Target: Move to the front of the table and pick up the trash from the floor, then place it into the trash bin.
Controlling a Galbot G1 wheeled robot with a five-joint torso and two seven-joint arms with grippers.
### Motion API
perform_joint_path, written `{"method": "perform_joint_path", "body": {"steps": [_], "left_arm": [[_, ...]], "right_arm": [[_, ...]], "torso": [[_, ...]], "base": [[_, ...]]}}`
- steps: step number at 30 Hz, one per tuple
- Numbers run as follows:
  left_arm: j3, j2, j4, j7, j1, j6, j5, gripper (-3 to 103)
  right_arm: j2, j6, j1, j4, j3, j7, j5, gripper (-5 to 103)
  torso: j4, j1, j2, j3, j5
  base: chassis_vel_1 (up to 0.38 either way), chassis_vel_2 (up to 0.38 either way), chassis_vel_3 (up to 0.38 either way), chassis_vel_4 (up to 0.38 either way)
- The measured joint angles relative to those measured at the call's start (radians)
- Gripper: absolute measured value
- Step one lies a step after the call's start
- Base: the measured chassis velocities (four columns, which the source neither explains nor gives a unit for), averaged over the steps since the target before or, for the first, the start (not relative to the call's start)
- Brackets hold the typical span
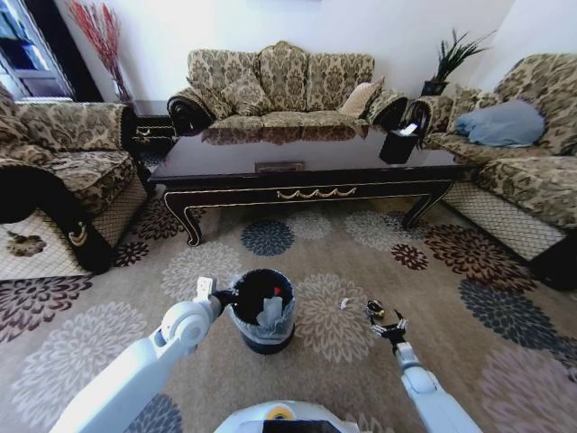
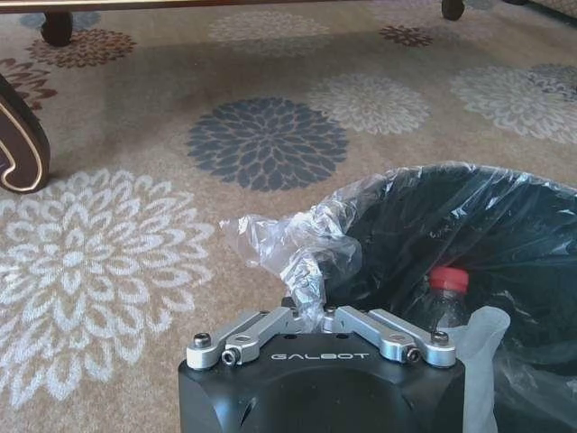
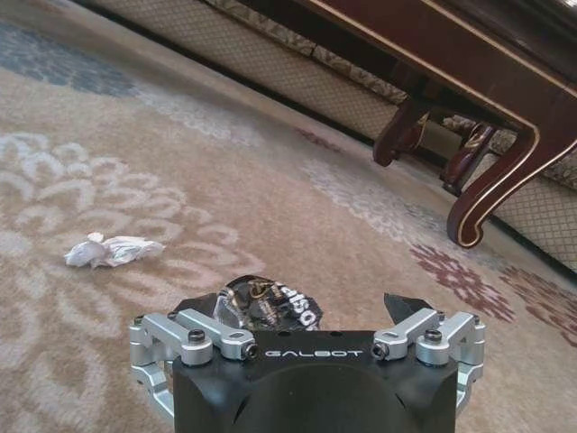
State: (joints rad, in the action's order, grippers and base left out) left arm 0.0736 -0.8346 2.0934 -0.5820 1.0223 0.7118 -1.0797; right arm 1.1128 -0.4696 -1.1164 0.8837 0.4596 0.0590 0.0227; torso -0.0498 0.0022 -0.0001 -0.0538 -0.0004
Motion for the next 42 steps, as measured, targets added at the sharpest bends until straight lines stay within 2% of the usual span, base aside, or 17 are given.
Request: {"method": "perform_joint_path", "body": {"steps": [4,22,23,25,27,30,33,35,36,37,41,42], "left_arm": [[0.005,0.000,0.000,-0.003,-0.001,0.000,-0.003,3],[0.017,0.007,0.002,0.001,0.010,0.001,-0.003,3],[0.017,0.008,0.002,0.001,0.010,0.001,-0.004,3],[0.017,0.006,-0.002,0.004,0.009,0.001,-0.004,3],[0.016,0.004,-0.003,0.004,0.009,0.001,-0.004,3],[0.014,0.002,-0.004,0.005,0.009,0.001,-0.004,3],[0.014,0.003,-0.005,0.006,0.009,0.002,-0.003,3],[0.014,0.004,-0.007,0.009,0.009,0.002,-0.003,3],[0.014,0.004,-0.007,0.009,0.009,0.002,-0.003,3],[0.014,0.003,-0.008,0.009,0.009,0.002,-0.003,3],[0.014,0.003,-0.008,0.009,0.009,0.002,-0.003,3],[0.012,0.001,-0.011,0.010,0.009,0.002,-0.003,3]], "right_arm": [[0.013,-0.012,0.015,-0.055,-0.003,-0.002,-0.019,100],[-0.005,-0.061,0.068,-0.165,-0.011,-0.005,-0.071,100],[-0.004,-0.062,0.069,-0.165,-0.011,-0.005,-0.071,103],[-0.001,-0.064,0.070,-0.166,-0.010,-0.005,-0.073,94],[0.001,-0.064,0.072,-0.168,-0.009,-0.005,-0.077,94],[0.005,-0.081,0.085,-0.192,-0.009,-0.007,-0.093,78],[0.006,-0.090,0.087,-0.198,-0.009,-0.008,-0.101,73],[0.007,-0.090,0.088,-0.198,-0.009,-0.008,-0.102,61],[0.007,-0.090,0.088,-0.198,-0.009,-0.008,-0.102,61],[0.009,-0.090,0.088,-0.198,-0.010,-0.008,-0.102,56],[0.009,-0.090,0.088,-0.198,-0.010,-0.008,-0.102,56],[0.012,-0.090,0.092,-0.201,-0.010,-0.009,-0.106,35]], "torso": [[-0.0005,0.000,0.000,0.000,0.0007],[-0.0001,0.000,0.000,0.000,0.0004],[-0.0001,0.000,0.000,0.000,0.0004],[-0.0004,0.000,0.000,0.000,0.0004],[-0.0004,0.000,0.000,0.000,0.0004],[-0.0002,0.000,0.000,0.000,0.0003],[-0.0002,0.000,0.000,0.000,0.0004],[-0.0004,0.000,0.000,0.000,0.0003],[-0.0004,0.000,0.000,0.000,0.0003],[-0.0004,0.000,0.000,0.000,0.0003],[-0.0004,0.000,0.000,0.000,0.0003],[-0.0003,0.000,0.000,0.000,0.0003]], "base": [[0.000,0.000,0.000,0.000],[0.000,0.000,0.000,0.000],[0.000,0.000,0.000,0.000],[0.000,0.000,0.000,0.000],[0.000,0.000,0.000,0.000],[0.000,0.000,0.000,0.000],[0.000,0.000,0.000,0.000],[0.000,0.000,0.000,0.000],[0.000,0.000,0.000,0.000],[0.000,0.000,0.000,0.000],[0.000,0.000,0.000,0.000],[0.000,0.000,0.000,0.000]]}}
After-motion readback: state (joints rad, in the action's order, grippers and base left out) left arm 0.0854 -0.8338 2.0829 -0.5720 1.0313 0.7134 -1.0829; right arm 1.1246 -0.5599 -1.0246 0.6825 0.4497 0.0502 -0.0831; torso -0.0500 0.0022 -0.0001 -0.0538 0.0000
